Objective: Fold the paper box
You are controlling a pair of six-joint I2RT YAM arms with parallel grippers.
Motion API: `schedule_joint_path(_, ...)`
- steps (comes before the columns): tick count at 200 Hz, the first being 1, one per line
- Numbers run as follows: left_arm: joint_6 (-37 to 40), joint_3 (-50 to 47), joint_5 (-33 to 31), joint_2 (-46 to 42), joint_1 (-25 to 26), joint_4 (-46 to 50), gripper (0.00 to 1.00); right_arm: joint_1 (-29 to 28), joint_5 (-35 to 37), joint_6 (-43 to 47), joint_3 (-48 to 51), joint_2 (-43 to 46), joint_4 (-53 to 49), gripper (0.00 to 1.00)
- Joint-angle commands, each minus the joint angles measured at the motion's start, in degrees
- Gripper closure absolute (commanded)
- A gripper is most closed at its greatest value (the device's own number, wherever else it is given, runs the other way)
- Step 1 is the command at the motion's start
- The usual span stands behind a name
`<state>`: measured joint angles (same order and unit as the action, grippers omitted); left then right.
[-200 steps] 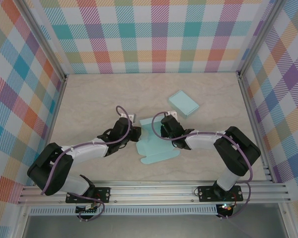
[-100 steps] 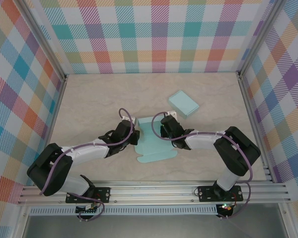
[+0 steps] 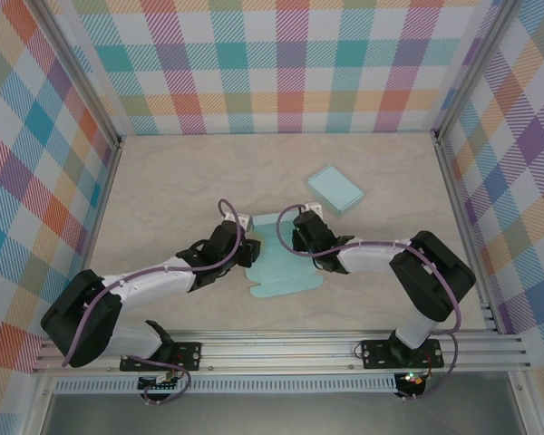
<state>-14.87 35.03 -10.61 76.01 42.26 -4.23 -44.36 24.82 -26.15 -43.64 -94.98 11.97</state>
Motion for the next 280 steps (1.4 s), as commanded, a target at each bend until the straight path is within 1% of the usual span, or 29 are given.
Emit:
schedule_joint_path(1, 1.2, 0.6, -0.9, -0.2, 0.7, 0.0, 0.55, -0.7, -1.9, 0.1, -0.8, -1.2, -0.7, 1.0)
schedule_joint_path(63, 1.6, 3.0, -8.0, 4.5, 0.9, -3.8, 0.55, -1.2, -2.8, -0.1, -0.7, -0.9, -0.3, 1.0)
schedule_joint_path(116, 1.9, 4.2, -10.9, 8.1, 1.0, -6.9, 0.56, -1.7, -2.8, -0.3, -0.7, -0.9, -0.6, 1.0)
schedule_joint_path(152, 1.6, 4.0, -17.1, 10.3, 0.9, -8.7, 0.65, -2.1, -3.1, -0.6, -0.9, -0.8, -0.7, 1.0)
schedule_joint_path(184, 1.2, 4.9, -25.5, 13.8, 1.1, -9.7, 0.82, -2.8, -3.6, -1.9, -1.4, -1.5, -0.7, 1.0)
schedule_joint_path(201, 0.0, 5.6, -29.2, 15.6, 1.2, -9.4, 0.88, -3.3, -3.5, -3.4, -2.6, -2.5, -2.0, 1.0)
schedule_joint_path(238, -4.3, 6.6, -35.2, 17.9, 1.5, -7.5, 0.9, -4.2, -4.1, -6.7, -4.5, -4.2, -3.1, 1.0)
schedule_joint_path(259, -8.8, 8.1, -40.4, 18.8, 1.5, -3.0, 0.9, -4.5, -4.8, -8.8, -5.4, -5.0, -3.4, 1.0)
schedule_joint_path(280, -14.3, 9.8, -44.2, 19.2, 1.4, 2.0, 0.9, -4.8, -6.0, -10.0, -6.1, -6.0, -3.3, 1.0)
